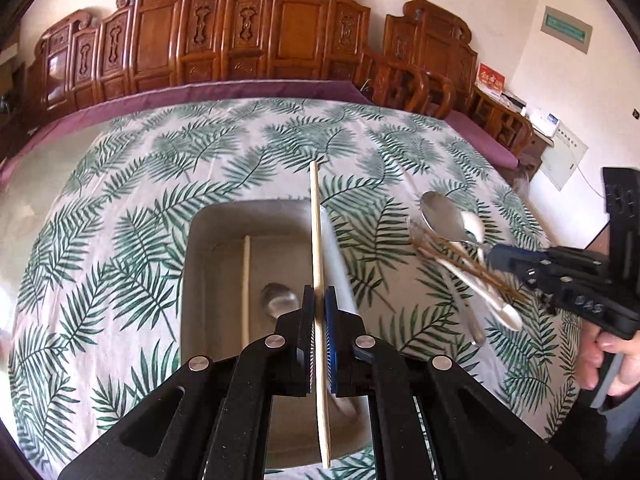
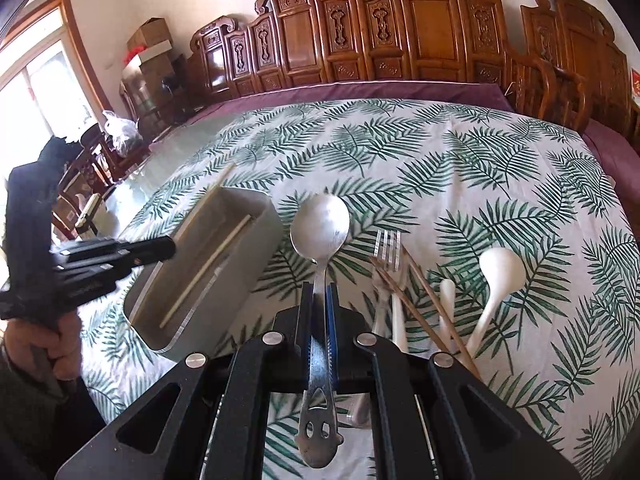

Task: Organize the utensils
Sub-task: 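Carry the chopstick into the tray with the left tool and open it, then lower the metal spoon into the tray with the right tool and open it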

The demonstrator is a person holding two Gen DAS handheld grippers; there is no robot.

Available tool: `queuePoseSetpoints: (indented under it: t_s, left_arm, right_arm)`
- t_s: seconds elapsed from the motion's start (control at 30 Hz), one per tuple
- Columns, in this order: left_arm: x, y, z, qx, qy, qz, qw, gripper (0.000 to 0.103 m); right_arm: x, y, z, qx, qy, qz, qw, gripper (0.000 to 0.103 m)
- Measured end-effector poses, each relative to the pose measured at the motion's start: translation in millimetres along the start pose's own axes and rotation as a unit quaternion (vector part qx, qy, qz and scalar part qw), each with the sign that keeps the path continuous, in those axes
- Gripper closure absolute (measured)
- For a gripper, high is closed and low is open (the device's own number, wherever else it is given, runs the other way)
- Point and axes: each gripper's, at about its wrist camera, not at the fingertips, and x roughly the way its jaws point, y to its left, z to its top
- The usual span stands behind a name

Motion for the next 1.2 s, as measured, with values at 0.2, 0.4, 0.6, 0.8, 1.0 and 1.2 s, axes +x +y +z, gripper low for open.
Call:
queuePoseSetpoints:
  t_s: [0.2,0.4,0.6,0.8,1.0,1.2]
  left_arm:
    - [25.0,18.9,-8.7,-0.013,0.039,0.001,0.9992,0.099]
    - [30.5,25.1,-16.0,-0.015,0.052,0.002,0.9985,0.099]
    - [25.8,29.1,-11.8,-0.018,0.047,0.003,0.9987,0.099]
    - [14.0,35.7,-3.9,-0.023,0.028,0.008,0.9993,0.098]
    - [-8.1,52.1,2.8,-0.031,0.003,0.018,0.9994,0.094]
    - [-26.9,70.4,7.3,-0.040,-0.016,0.031,0.9986,0.085]
  right_arm:
    - [9.3,25.7,5.1,-0.023,0.012,-0.014,1.000,0.101]
    - [41.1,25.5,-10.7,-0.021,0.041,-0.026,0.999,0.101]
    - [30.5,35.5,1.0,-0.028,0.026,-0.024,0.999,0.101]
    - [17.8,60.4,22.0,-0.045,0.009,-0.013,0.999,0.101]
    - [26.6,90.5,35.8,-0.055,0.003,0.002,0.999,0.101]
    - [57.2,113.8,41.9,-0.059,0.010,-0.001,0.998,0.101]
